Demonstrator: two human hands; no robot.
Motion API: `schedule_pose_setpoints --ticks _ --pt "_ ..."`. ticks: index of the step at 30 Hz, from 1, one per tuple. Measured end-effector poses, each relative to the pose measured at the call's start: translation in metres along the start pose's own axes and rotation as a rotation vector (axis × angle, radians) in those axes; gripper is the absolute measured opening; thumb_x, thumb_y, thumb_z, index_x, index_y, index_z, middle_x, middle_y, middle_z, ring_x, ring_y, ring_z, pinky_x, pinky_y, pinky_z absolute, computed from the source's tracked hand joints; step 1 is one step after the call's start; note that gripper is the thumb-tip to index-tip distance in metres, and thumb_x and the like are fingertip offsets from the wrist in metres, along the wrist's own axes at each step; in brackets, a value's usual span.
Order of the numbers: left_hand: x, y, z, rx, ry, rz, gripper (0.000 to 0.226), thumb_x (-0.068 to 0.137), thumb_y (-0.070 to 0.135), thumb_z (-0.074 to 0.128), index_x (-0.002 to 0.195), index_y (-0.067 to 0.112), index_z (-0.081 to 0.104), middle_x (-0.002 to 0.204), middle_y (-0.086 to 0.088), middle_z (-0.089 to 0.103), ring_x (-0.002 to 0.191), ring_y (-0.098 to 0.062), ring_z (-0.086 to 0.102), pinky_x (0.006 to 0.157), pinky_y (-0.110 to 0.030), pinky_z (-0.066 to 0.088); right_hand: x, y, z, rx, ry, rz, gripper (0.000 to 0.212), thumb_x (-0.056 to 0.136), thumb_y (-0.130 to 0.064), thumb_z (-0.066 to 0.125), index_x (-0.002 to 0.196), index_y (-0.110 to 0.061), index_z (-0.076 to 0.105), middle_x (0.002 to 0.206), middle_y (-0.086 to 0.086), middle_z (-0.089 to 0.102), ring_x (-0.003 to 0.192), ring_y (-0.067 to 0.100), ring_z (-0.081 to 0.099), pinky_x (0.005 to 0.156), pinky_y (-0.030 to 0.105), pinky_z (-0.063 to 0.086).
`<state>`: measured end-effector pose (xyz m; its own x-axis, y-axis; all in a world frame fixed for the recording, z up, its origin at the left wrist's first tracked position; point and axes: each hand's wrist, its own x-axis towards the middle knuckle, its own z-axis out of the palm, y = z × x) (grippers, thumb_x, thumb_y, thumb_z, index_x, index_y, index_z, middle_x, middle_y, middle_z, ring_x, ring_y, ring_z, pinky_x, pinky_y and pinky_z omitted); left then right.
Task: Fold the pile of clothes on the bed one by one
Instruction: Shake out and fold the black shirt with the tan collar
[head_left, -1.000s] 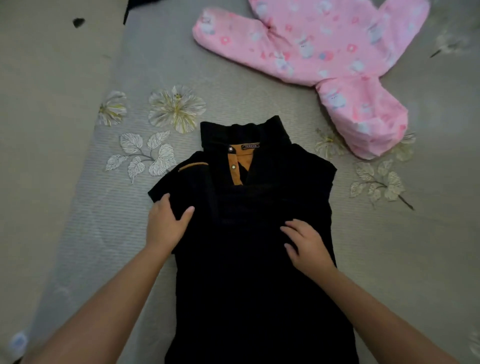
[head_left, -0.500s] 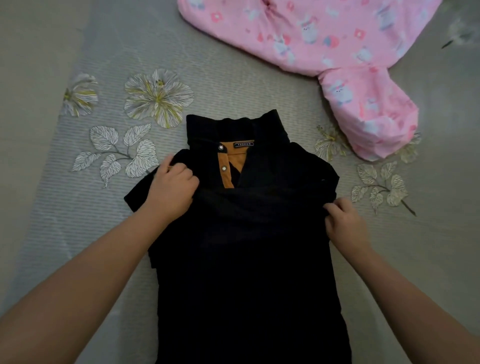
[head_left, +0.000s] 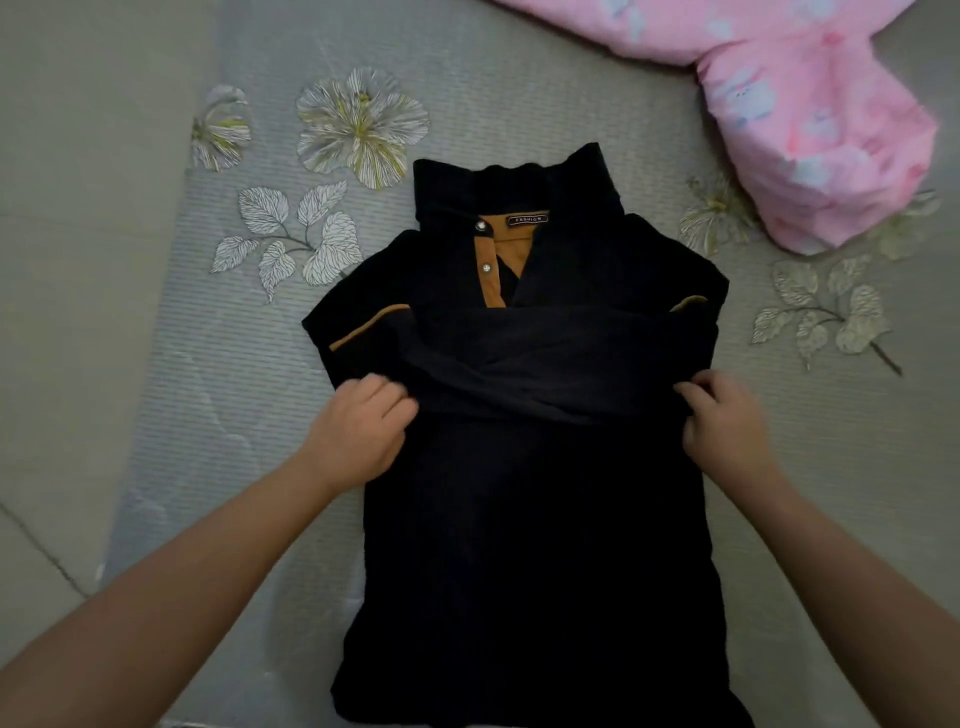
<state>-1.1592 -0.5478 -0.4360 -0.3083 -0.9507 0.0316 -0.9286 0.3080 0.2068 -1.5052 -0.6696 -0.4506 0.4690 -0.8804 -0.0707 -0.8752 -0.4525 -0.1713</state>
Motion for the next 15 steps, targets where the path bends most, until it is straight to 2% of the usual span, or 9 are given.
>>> schedule_pose_setpoints --ticks 2,3,5,6,7,10,12,13,15 --pt "0.022 0.002 0.000 -0.003 0.085 -0.129 0.027 0.073 0.010 0.044 0.082 -0.002 0.067 0.084 -0.017 0.066 0.079 -0.031 0.059 0.062 -0.034 0.050 0.017 -0.004 -0.008 0.005 0.111 -0.068 0.026 0.064 0.007 0.052 0.084 0.010 0.068 0.083 0.028 0.063 0.066 0.042 0.062 0.058 0.045 0.050" --pt "0.035 0.002 0.000 -0.028 0.060 -0.305 0.030 0.076 0.013 0.045 0.092 -0.003 0.066 0.095 -0.020 0.065 0.089 -0.034 0.060 0.071 -0.039 0.051 0.027 -0.005 -0.010 0.000 0.144 -0.088 0.027 0.068 0.002 0.049 0.086 0.009 0.068 0.084 0.027 0.064 0.069 0.041 0.062 0.061 0.045 0.050" --pt "0.060 -0.003 0.000 -0.116 -0.065 -0.806 0.040 0.084 0.021 0.052 0.117 0.000 0.054 0.120 -0.023 0.053 0.112 -0.039 0.048 0.089 -0.046 0.042 0.047 -0.007 -0.011 -0.018 0.169 -0.092 0.026 0.071 0.002 0.053 0.092 0.008 0.067 0.091 0.026 0.065 0.080 0.043 0.063 0.068 0.048 0.051" --pt "0.069 -0.008 -0.001 -0.165 -0.148 -1.020 0.046 0.084 0.025 0.055 0.123 0.002 0.048 0.126 -0.021 0.049 0.117 -0.037 0.044 0.094 -0.045 0.035 0.057 -0.008 -0.009 -0.032 0.143 -0.076 0.027 0.070 0.004 0.059 0.096 0.007 0.066 0.096 0.026 0.065 0.089 0.044 0.063 0.073 0.051 0.050" --pt "0.075 -0.013 0.002 -0.182 -0.211 -1.135 0.045 0.084 0.026 0.057 0.122 0.004 0.048 0.124 -0.019 0.051 0.117 -0.035 0.044 0.095 -0.043 0.032 0.066 -0.008 -0.008 -0.058 0.078 -0.044 0.031 0.071 0.004 0.065 0.102 0.005 0.066 0.102 0.024 0.065 0.099 0.043 0.060 0.081 0.052 0.046" --pt "0.082 -0.026 0.007 -0.253 -0.216 -1.086 0.027 0.085 0.017 0.054 0.111 0.012 0.061 0.110 -0.010 0.062 0.110 -0.028 0.053 0.092 -0.035 0.030 0.083 -0.004 -0.006 -0.128 -0.197 0.034 0.029 0.083 -0.009 0.059 0.112 -0.007 0.064 0.109 0.014 0.065 0.116 0.029 0.050 0.100 0.042 0.026" --pt "0.078 -0.031 0.004 -0.510 -0.015 -1.027 0.025 0.083 0.002 0.052 0.102 0.011 0.067 0.099 -0.006 0.063 0.103 -0.026 0.055 0.084 -0.026 0.036 0.089 0.002 -0.006 -0.074 -0.183 0.041 0.023 0.083 -0.007 0.057 0.102 -0.006 0.069 0.098 0.017 0.067 0.107 0.031 0.054 0.097 0.041 0.028" --pt "0.074 -0.032 -0.002 -0.737 0.103 -1.033 0.024 0.081 -0.007 0.049 0.087 0.008 0.067 0.087 0.001 0.064 0.094 -0.021 0.058 0.075 -0.019 0.041 0.091 0.003 -0.008 -0.036 -0.137 0.066 0.022 0.081 -0.005 0.057 0.098 -0.004 0.071 0.094 0.019 0.067 0.103 0.034 0.056 0.095 0.041 0.031" --pt "0.059 -0.034 -0.014 -1.106 0.246 -1.037 0.025 0.070 -0.011 0.045 0.066 0.011 0.056 0.064 0.015 0.064 0.072 0.000 0.060 0.061 -0.005 0.042 0.093 0.006 -0.010 -0.003 -0.081 0.169 0.024 0.081 -0.006 0.053 0.097 -0.001 0.071 0.093 0.022 0.067 0.099 0.037 0.056 0.092 0.043 0.034"
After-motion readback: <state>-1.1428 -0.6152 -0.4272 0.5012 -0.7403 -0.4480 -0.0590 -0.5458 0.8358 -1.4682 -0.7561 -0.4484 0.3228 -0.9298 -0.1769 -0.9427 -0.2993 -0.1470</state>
